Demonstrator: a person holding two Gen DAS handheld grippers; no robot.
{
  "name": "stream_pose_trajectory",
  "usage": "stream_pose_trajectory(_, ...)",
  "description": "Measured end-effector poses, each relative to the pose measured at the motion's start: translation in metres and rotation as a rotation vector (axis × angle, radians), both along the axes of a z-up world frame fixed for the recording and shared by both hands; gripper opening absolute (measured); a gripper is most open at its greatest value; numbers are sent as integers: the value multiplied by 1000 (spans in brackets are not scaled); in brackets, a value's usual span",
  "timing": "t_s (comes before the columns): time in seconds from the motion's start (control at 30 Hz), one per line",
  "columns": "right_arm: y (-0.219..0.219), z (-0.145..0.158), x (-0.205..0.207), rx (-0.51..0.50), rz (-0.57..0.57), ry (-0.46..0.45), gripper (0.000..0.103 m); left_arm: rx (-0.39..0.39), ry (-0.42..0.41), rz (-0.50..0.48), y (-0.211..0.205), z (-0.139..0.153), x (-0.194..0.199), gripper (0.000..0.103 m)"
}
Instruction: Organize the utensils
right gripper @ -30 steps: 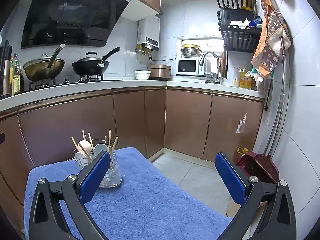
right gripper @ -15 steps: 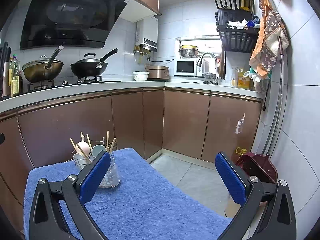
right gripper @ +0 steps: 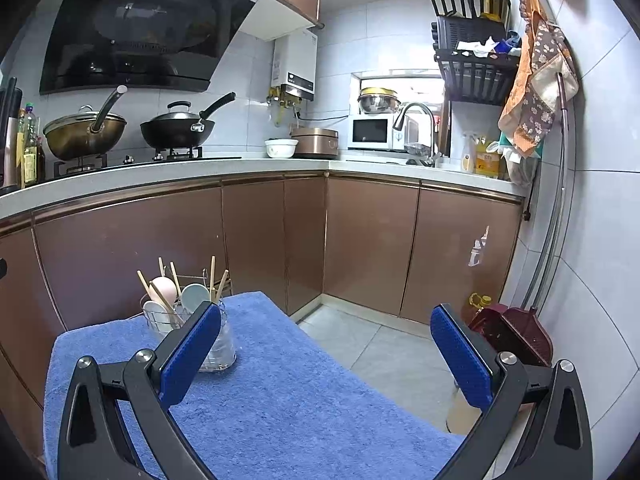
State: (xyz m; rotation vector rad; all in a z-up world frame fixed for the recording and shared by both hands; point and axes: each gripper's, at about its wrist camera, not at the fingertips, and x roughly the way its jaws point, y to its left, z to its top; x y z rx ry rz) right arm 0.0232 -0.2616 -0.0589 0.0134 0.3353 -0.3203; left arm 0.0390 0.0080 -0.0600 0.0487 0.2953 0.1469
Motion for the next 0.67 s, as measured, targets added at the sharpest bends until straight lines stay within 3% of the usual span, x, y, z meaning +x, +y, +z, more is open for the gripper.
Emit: stream_pose_trajectory(0.67, 2, -2, 1, -10, 1, 8, 103, -34, 9, -11, 1, 1, 1, 72)
